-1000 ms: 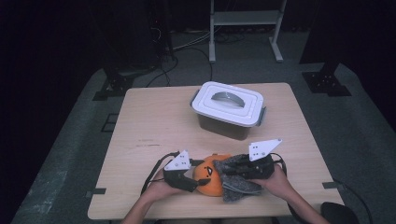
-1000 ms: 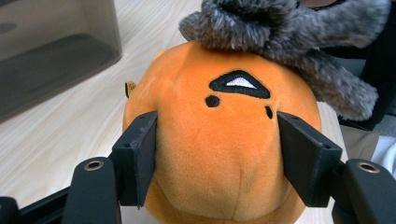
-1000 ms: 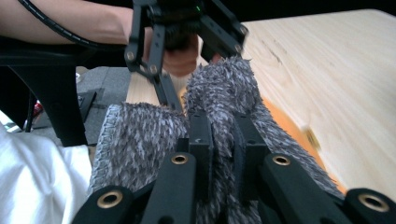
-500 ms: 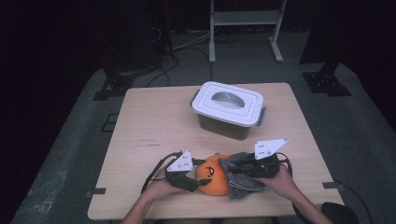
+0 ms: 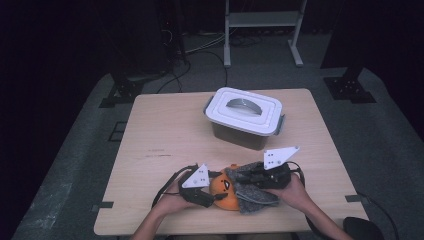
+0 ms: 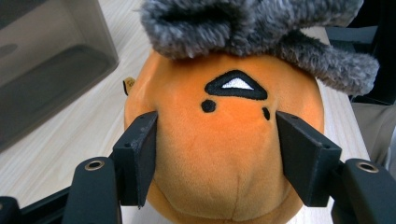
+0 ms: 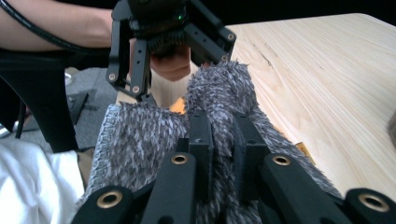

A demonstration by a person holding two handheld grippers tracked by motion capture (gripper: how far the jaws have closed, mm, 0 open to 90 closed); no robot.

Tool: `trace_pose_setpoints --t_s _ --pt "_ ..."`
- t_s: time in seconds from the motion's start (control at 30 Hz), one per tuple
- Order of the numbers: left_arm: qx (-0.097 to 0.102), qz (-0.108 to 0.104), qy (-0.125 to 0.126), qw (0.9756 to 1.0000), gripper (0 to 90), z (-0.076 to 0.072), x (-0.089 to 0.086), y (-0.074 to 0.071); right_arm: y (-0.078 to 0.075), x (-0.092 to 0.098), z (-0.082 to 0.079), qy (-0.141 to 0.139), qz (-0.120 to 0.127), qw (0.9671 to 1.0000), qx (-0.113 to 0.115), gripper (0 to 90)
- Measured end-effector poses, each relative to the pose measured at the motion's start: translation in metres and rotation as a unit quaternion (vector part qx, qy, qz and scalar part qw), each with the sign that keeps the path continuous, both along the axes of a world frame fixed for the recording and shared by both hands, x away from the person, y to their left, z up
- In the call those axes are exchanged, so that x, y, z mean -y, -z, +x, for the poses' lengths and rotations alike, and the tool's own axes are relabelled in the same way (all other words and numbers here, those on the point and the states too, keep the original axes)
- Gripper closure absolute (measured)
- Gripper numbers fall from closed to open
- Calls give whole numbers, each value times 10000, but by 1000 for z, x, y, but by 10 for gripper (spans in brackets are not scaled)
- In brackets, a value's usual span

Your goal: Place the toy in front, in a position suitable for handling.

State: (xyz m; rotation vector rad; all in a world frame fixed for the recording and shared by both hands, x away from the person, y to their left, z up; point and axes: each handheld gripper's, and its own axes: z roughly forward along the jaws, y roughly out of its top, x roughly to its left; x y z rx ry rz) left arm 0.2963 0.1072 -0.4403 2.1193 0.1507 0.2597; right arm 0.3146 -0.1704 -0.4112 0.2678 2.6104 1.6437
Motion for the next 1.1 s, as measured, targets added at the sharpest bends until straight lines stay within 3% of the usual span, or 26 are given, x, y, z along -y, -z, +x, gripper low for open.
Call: trace_pose_setpoints --t_s 0.17,0.33,0.53,0.63,0.8,0.93,1.1 --pt "29 -42 27 10000 340 -1 -2 1 1 4 5 13 13 10000 -52 792" --pt "72 -23 35 10000 333 0 -3 1 7 22 14 309 73 9993 -172 792" --pt "-520 -124 -193 9984 179 3 -1 -6 11 27 6 369 67 9991 -211 791" --pt "-596 -47 -214 9980 209 2 0 -4 11 28 0 295 52 9993 -219 791" --pt "-233 69 -155 9996 294 -4 5 -3 3 17 -8 124 -47 9999 -81 791" --pt "41 177 -70 9998 325 -8 6 -3 -1 0 -3 -12 -15 10000 -10 791" --pt "106 155 -10 9998 346 -8 3 -2 -1 0 7 17 26 10000 -56 792"
